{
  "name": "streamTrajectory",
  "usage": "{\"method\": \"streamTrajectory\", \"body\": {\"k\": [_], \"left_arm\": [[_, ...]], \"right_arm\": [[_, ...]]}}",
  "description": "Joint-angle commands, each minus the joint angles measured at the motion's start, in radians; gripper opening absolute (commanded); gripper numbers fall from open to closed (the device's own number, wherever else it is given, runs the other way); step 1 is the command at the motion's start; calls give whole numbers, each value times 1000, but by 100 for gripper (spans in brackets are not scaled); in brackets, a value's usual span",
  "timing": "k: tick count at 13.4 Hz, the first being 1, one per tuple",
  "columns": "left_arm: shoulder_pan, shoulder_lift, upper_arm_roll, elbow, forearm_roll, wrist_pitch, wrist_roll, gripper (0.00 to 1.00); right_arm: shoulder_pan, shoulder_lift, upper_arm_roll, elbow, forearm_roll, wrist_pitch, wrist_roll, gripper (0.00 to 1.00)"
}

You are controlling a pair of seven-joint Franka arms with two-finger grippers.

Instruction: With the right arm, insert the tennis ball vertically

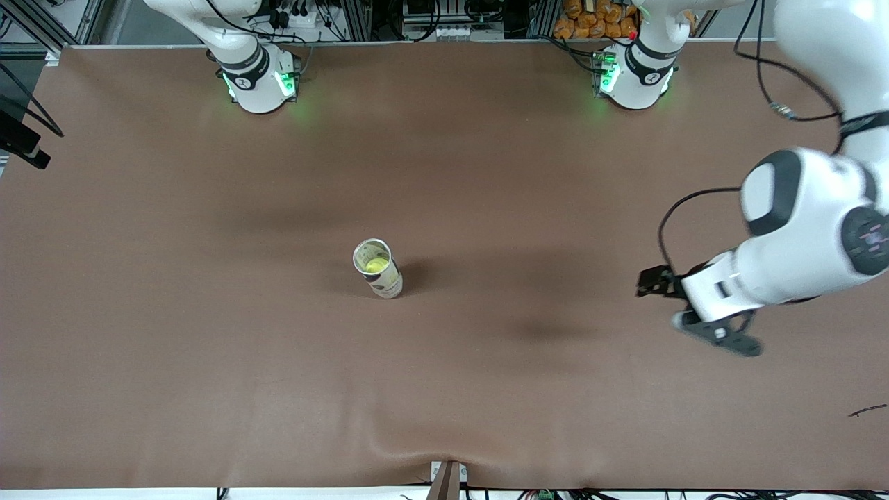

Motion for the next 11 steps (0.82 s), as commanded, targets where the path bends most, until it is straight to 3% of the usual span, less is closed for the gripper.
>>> {"method": "streamTrajectory", "body": {"k": [1, 4, 8, 11], "left_arm": [[1, -108, 3, -10, 84, -94, -102, 100], [47, -221, 2, -14, 92, -205, -143, 100], [80, -318, 3, -29, 90, -248, -123, 100], [12, -473, 83, -236, 72, -185, -140, 100]], "right_arm": [[13, 10, -4, 23, -16, -7, -5, 100], [16, 10, -5, 23, -17, -7, -5, 100], [14, 10, -5, 23, -16, -8, -3, 100], [13, 10, -5, 23, -16, -8, -3, 100]]}}
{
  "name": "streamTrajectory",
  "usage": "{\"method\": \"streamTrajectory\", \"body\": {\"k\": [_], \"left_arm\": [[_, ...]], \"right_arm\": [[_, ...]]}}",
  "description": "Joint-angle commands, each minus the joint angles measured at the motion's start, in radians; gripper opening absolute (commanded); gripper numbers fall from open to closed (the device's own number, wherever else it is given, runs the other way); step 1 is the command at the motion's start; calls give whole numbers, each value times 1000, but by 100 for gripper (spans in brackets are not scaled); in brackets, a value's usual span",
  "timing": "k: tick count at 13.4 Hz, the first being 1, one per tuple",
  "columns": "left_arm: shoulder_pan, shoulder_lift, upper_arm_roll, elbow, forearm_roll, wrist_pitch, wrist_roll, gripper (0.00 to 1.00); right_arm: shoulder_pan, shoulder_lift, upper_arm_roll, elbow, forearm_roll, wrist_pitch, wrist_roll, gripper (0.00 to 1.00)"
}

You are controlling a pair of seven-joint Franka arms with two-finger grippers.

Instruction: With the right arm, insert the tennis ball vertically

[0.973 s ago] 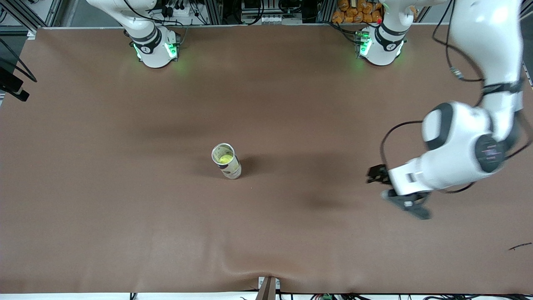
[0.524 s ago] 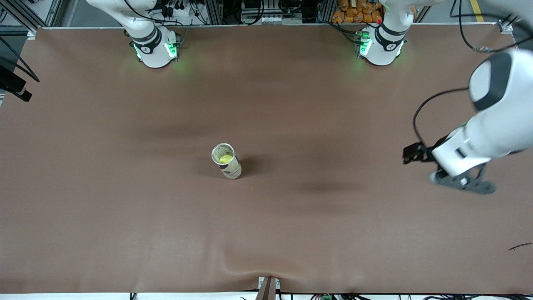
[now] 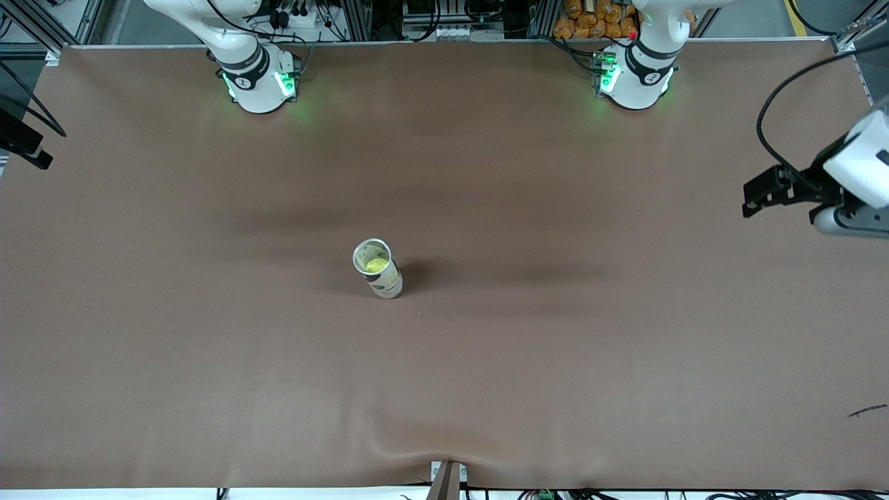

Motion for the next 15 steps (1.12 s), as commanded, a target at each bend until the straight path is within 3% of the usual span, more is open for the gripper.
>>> {"method": "streamTrajectory", "body": {"k": [1, 4, 9, 15], "left_arm": [[-54, -207, 76, -272, -15, 102, -12, 100], [-69, -270, 119, -321, -22, 53, -55, 100], [-79, -342, 121, -355, -21, 41, -89, 100], [-109, -314, 145, -310, -24, 41, -74, 100]], "right_arm": [[3, 9, -3, 21, -14, -7, -6, 100], [0, 9, -3, 19, -11, -8, -5, 100], [0, 9, -3, 19, -8, -8, -6, 100], [0, 9, -3, 19, -5, -8, -8, 100]]}}
